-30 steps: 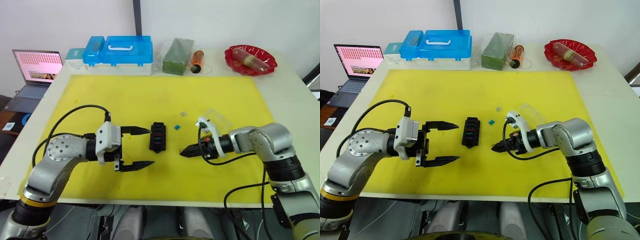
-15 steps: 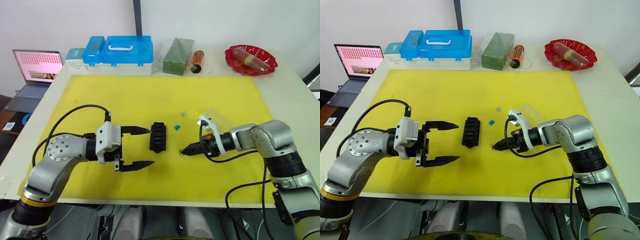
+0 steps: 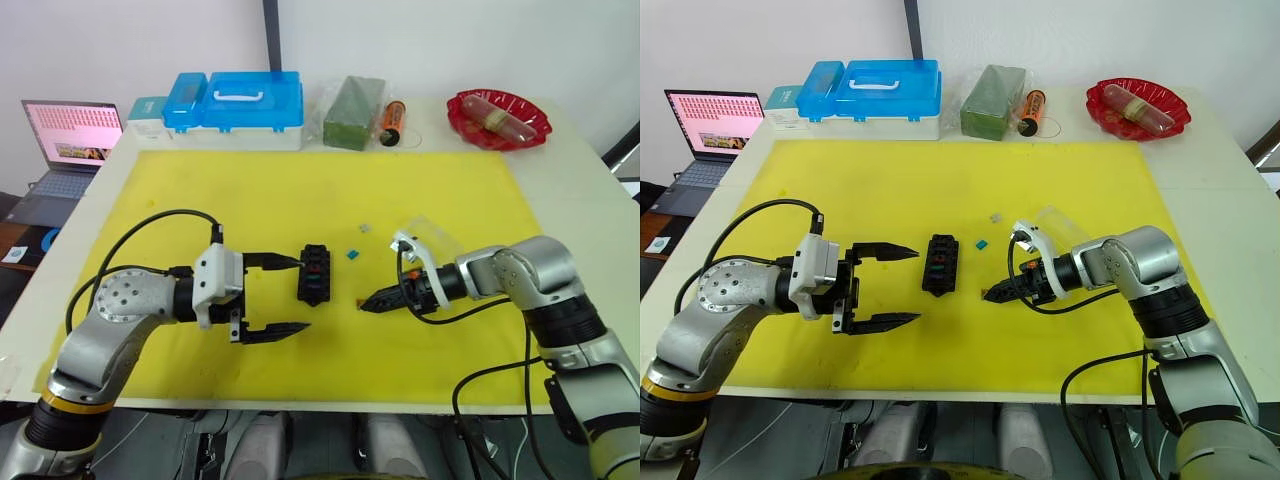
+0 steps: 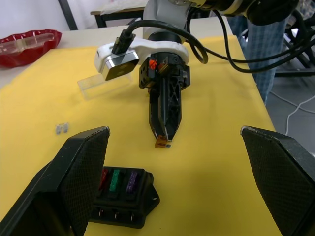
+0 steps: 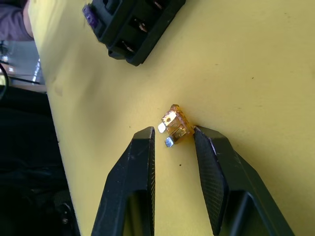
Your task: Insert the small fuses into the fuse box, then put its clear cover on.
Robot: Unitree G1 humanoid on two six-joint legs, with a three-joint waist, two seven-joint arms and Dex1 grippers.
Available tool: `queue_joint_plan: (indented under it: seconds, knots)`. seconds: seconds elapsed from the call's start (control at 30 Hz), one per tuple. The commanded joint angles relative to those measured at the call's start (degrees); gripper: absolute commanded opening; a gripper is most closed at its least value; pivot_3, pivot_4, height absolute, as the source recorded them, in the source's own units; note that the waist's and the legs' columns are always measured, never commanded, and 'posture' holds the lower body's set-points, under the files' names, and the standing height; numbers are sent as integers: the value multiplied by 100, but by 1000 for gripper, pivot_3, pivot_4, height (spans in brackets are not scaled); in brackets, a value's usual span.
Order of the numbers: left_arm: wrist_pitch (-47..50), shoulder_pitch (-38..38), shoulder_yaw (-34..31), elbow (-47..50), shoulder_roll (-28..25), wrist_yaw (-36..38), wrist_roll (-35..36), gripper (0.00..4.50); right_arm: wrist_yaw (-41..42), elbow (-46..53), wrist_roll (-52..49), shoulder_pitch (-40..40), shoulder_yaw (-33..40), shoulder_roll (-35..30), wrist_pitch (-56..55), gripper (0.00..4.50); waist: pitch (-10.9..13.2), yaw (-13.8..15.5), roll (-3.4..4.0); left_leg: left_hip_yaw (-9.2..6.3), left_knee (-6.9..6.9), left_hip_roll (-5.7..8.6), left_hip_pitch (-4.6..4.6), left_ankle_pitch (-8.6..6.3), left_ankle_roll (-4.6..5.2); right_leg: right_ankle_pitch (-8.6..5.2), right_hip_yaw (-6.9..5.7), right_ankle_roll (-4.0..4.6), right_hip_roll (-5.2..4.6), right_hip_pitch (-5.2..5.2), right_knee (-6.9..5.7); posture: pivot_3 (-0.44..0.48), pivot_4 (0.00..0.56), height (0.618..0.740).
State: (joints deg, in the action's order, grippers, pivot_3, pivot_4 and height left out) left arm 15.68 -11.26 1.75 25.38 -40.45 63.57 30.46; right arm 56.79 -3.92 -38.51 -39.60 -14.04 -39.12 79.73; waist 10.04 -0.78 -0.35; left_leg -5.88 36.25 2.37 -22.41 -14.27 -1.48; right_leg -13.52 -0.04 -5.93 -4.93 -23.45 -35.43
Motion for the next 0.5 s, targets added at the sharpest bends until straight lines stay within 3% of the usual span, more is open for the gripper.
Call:
queue_joint_plan:
  seconds: [0.03, 0.43, 0.5]
  knots:
    - [-77, 20, 6, 155, -8, 13, 2, 4500, 201, -210, 19, -192, -152, 30, -51, 1339, 0, -1, 0, 0, 0, 0, 0, 0, 0, 0, 0, 0, 0, 0, 0, 0, 150, 740]
    - [-122, 73, 13, 157, -22, 23, -8, 4500, 792, -1024, 262, -671, -649, 143, -246, 1339, 0, -22, 0, 0, -1, 0, 1, 0, 0, 1, 0, 1, 5, -2, -1, 0, 150, 740]
    - [-120, 103, 11, 182, -23, 9, -10, 4500, 839, -1037, 306, -661, -669, 139, -279, 940, 0, -22, 0, 0, -1, -1, 1, 0, 0, 1, 0, 2, 7, -2, -1, 0, 150, 740]
